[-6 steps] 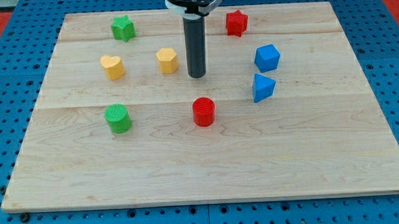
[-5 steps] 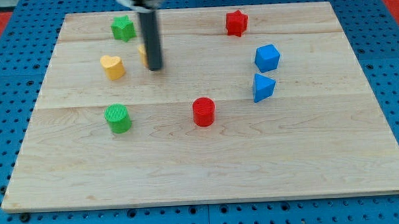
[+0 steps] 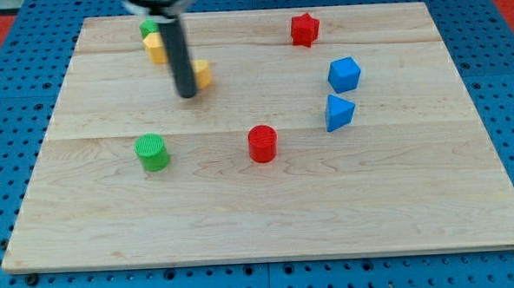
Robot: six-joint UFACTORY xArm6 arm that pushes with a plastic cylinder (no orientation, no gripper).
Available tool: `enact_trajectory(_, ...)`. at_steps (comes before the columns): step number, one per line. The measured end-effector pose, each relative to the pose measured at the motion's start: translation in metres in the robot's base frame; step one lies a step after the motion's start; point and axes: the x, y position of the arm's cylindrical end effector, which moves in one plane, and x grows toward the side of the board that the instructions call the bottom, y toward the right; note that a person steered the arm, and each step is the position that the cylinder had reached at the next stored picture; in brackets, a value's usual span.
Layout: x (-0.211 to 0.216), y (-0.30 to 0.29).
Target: Push the yellow heart towards center
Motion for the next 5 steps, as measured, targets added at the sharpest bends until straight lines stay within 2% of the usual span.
enact_trajectory(1, -0.02, -0.061)
enact_trajectory(2, -0.049, -0.015)
enact_trajectory(3, -0.036, 0.036)
enact_trajectory(4, -0.066, 0.042)
enact_trajectory(5, -0.11, 0.077)
